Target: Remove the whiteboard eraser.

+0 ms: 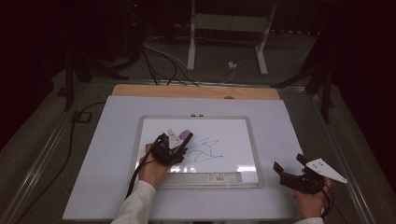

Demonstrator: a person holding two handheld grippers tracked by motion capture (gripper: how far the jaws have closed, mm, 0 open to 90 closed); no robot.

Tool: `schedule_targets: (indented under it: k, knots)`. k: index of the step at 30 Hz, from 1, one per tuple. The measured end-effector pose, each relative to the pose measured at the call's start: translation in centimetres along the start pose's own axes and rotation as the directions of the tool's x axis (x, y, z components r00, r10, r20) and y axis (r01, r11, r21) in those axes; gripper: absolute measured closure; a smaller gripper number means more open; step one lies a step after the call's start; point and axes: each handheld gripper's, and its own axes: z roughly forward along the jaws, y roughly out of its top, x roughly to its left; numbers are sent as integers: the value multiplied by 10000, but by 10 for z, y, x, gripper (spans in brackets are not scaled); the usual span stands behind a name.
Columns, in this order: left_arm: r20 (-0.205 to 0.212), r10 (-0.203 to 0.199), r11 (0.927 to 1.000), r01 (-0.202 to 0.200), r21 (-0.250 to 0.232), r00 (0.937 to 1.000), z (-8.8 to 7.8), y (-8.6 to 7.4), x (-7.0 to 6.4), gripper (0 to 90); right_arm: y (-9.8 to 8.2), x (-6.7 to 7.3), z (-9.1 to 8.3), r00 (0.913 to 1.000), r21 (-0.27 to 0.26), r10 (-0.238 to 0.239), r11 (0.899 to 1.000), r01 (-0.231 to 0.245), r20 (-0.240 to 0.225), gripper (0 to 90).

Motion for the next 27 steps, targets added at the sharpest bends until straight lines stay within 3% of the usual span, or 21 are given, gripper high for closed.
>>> schedule_targets:
  k: [7,16,27]
  knots:
    - [392,-473,9985,483,-263,9981,-2,-2,3,517,0,0,0,10000,2,-1,10000,1,3,1]
    - [387,-553,9980,564,-269,9977,-2,-3,2,510,0,0,0,10000,8,-8,10000,8,7,1]
    - [749,-740,9967,762,-276,9944,0,-4,-1,471,0,0,0,10000,6,-10,10000,10,-9,1]
